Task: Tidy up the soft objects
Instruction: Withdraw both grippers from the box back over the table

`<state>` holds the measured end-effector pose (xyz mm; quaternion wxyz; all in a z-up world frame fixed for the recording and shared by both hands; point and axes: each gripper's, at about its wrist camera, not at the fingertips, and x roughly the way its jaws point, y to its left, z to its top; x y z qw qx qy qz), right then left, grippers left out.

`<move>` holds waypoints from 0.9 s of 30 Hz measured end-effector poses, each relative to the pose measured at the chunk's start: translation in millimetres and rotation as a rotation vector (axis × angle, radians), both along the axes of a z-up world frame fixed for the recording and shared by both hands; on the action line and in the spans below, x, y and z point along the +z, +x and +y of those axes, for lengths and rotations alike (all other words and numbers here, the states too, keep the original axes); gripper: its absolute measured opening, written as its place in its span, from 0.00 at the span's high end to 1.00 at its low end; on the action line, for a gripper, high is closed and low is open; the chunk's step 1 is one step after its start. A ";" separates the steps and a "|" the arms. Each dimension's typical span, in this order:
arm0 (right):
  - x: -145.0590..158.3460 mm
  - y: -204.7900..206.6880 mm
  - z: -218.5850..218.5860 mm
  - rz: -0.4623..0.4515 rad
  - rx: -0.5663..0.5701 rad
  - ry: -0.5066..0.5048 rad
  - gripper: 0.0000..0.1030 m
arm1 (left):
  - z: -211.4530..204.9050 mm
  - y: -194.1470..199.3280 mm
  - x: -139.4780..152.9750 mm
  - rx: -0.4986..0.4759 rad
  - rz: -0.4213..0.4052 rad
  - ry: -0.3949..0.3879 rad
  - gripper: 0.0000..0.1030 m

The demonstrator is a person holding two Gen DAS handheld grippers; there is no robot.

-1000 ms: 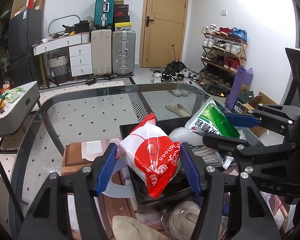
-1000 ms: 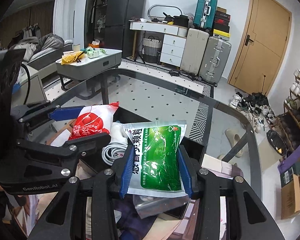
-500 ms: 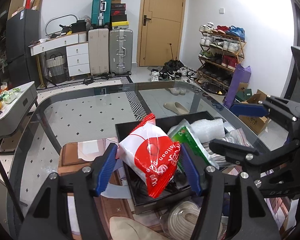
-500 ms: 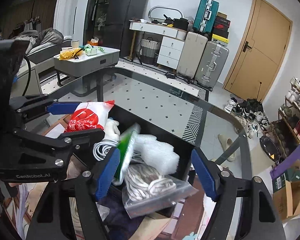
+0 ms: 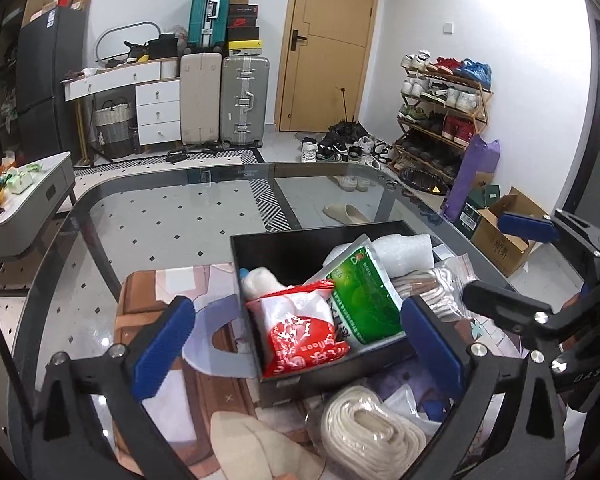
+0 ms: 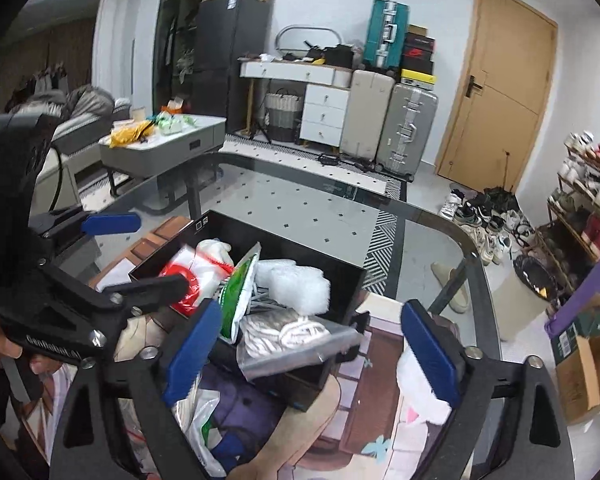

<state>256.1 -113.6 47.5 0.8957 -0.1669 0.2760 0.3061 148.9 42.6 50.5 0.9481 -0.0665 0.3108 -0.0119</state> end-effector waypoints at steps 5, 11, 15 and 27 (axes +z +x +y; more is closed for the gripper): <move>-6.0 -6.1 -12.5 0.036 -0.019 0.031 0.01 | 1.4 -16.4 2.1 0.025 -0.010 0.025 0.00; -18.3 -17.6 -16.1 0.056 -0.033 0.028 0.01 | -1.3 -38.1 3.5 0.045 -0.018 0.053 0.00; -24.0 -27.3 -20.8 0.065 -0.026 0.027 0.01 | -3.1 -50.2 2.0 0.061 -0.011 0.068 0.00; -54.6 -38.0 -22.3 0.129 -0.008 -0.002 0.01 | -9.6 -75.9 -31.9 0.092 0.055 0.073 0.00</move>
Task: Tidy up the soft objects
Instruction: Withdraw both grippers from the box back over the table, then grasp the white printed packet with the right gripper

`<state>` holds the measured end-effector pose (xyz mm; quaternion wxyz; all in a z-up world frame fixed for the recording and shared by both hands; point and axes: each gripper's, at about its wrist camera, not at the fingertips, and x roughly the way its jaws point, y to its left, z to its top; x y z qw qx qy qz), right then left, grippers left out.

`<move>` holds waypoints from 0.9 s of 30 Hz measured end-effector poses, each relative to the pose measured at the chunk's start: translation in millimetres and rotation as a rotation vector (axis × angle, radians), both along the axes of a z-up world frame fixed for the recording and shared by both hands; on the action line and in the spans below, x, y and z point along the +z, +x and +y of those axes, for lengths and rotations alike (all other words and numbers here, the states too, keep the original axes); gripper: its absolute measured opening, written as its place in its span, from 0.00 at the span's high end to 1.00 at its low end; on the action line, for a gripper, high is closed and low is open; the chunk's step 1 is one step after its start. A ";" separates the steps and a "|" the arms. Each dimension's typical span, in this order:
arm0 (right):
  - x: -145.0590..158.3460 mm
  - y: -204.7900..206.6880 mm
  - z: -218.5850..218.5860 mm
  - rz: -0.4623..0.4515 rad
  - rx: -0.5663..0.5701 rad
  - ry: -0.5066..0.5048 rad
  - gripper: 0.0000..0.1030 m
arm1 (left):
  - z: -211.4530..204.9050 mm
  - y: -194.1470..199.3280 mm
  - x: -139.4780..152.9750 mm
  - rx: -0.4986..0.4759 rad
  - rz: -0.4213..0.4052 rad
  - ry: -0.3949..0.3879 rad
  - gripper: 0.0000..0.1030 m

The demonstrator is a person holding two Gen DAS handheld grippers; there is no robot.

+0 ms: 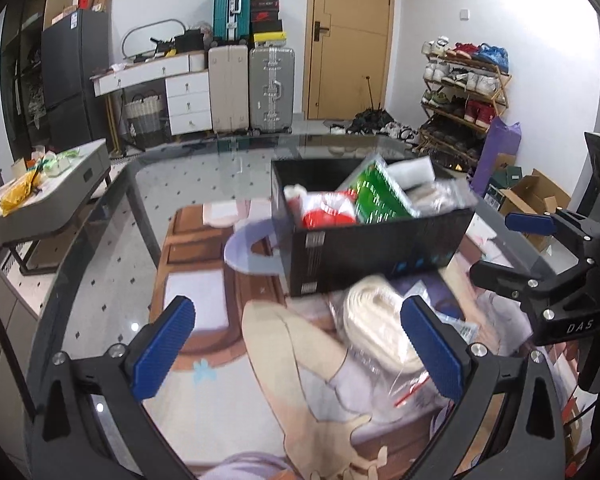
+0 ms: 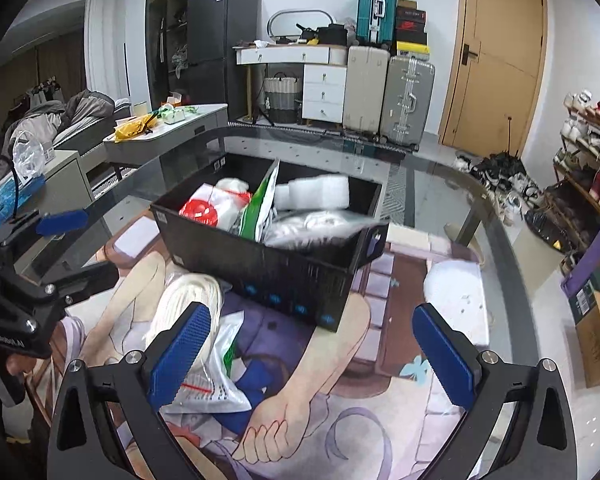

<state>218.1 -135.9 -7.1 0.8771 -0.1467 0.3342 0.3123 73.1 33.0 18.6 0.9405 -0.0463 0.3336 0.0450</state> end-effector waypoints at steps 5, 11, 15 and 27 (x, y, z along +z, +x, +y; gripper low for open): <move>-15.1 3.4 2.3 0.039 0.011 -0.041 0.01 | 0.8 -2.3 -11.8 0.004 0.025 0.001 0.00; -35.4 3.6 13.1 0.072 0.044 -0.097 0.01 | 3.0 -6.0 -21.6 -0.003 0.047 -0.010 0.00; -38.5 1.3 15.8 0.059 0.045 -0.111 0.01 | 2.7 -7.2 -22.7 -0.009 0.048 -0.010 0.00; -49.8 -5.3 32.1 0.101 0.102 -0.138 0.01 | 3.2 -7.6 -23.8 -0.018 0.055 -0.027 0.00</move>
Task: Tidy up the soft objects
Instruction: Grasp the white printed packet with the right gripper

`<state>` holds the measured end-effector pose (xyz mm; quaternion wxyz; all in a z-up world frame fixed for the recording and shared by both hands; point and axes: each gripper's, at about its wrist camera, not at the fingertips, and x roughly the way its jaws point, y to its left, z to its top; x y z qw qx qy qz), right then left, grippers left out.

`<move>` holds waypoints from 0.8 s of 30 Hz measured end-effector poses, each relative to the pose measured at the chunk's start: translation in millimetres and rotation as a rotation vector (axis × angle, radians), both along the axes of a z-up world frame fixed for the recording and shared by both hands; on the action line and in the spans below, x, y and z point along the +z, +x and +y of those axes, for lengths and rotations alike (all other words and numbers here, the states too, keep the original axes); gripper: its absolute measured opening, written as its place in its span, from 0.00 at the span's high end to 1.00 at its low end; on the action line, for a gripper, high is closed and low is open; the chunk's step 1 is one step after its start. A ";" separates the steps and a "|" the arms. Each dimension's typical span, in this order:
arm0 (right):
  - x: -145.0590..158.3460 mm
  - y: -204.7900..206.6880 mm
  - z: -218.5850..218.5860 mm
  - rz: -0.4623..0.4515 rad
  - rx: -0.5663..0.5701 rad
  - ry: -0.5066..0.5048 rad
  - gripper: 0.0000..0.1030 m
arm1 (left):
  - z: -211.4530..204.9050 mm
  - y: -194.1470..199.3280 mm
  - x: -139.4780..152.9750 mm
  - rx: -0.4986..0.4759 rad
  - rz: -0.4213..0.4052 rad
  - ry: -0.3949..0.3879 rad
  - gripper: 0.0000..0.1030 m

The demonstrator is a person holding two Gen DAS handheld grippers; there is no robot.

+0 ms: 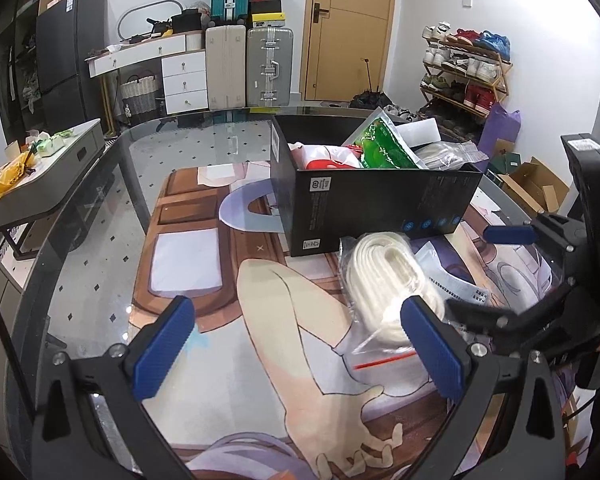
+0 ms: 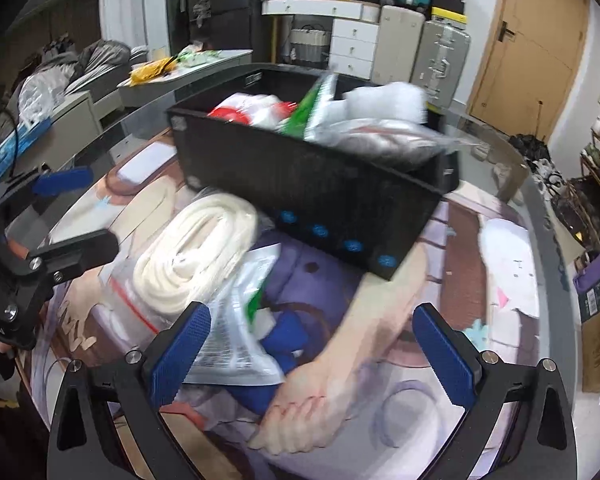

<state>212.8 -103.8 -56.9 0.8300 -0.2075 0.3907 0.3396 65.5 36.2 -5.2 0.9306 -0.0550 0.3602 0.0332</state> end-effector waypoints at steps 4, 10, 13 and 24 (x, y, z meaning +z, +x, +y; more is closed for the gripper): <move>-3.7 -6.8 11.7 0.017 0.041 0.003 0.01 | 1.7 0.5 0.4 -0.002 0.002 -0.011 0.00; -10.5 -13.8 24.8 0.041 0.071 -0.002 0.01 | 3.6 0.5 -0.1 -0.005 0.004 -0.022 0.00; -13.0 -8.6 23.4 0.079 0.057 0.015 0.01 | 3.5 0.6 -0.6 -0.007 0.005 -0.021 0.00; -11.2 -2.3 8.7 0.075 0.030 0.043 0.14 | 2.8 0.6 -1.7 -0.011 0.006 -0.024 0.00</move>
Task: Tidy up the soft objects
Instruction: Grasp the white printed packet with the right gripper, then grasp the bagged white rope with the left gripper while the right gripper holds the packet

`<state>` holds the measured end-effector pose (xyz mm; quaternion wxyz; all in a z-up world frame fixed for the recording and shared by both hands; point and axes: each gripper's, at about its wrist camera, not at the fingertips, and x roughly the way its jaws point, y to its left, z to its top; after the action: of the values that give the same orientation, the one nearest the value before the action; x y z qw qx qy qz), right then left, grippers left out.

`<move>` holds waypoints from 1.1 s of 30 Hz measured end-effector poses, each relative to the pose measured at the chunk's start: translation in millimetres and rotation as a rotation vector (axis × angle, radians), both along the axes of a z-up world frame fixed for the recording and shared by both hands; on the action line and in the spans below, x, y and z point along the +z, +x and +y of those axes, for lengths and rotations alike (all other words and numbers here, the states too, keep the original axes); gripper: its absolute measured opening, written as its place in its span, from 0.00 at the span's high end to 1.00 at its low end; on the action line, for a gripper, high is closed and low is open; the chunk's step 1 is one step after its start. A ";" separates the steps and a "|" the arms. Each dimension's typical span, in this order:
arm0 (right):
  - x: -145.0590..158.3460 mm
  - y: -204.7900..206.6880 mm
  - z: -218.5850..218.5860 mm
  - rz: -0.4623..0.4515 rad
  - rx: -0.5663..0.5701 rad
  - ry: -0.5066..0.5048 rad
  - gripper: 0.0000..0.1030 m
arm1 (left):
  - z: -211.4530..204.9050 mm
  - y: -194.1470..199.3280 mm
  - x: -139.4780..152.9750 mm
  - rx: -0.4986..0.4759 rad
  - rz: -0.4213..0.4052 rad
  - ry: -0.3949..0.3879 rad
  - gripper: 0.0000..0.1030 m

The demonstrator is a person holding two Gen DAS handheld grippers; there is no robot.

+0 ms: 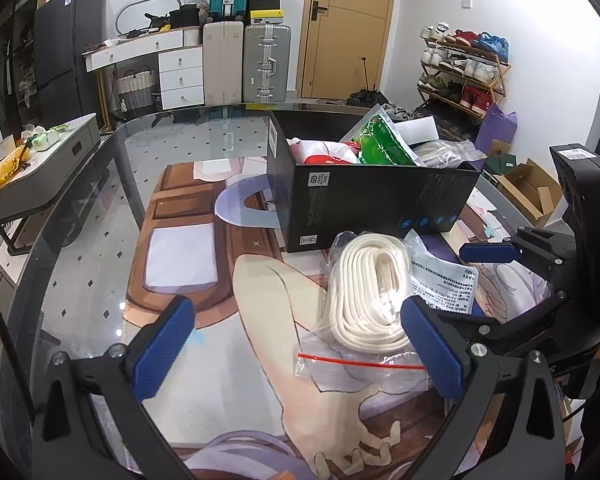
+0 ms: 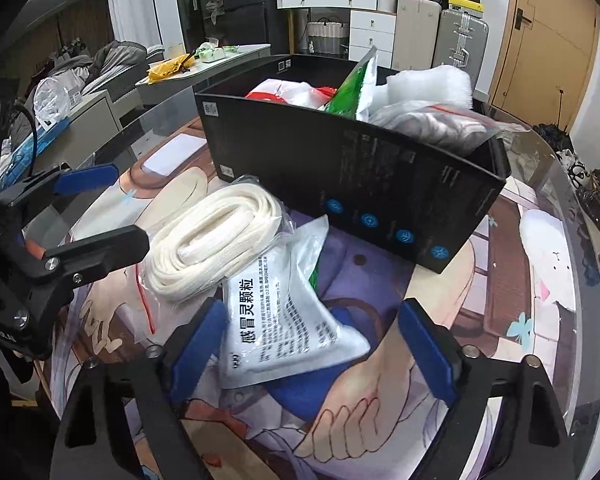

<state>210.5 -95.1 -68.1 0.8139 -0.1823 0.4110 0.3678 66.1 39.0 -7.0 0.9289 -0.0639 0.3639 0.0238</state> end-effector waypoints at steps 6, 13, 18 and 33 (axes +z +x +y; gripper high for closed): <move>-0.1 -1.1 1.6 -0.006 0.009 -0.005 0.14 | -0.7 -0.3 -0.7 -0.004 0.000 0.003 0.00; 2.0 -1.3 3.5 -0.002 0.032 0.005 0.27 | -1.0 0.1 -1.5 -0.005 0.002 0.000 0.00; 5.1 -1.4 -4.1 0.004 0.040 0.016 0.50 | -0.2 0.9 -2.0 -0.006 0.006 -0.004 0.00; 19.6 0.6 -37.9 0.035 0.057 0.058 0.74 | 0.2 2.3 -4.2 -0.010 0.017 -0.005 0.00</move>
<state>211.0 -133.0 -48.5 0.8007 -0.1641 0.4090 0.4058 68.3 39.1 -11.2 0.9257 -0.0643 0.3724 0.0186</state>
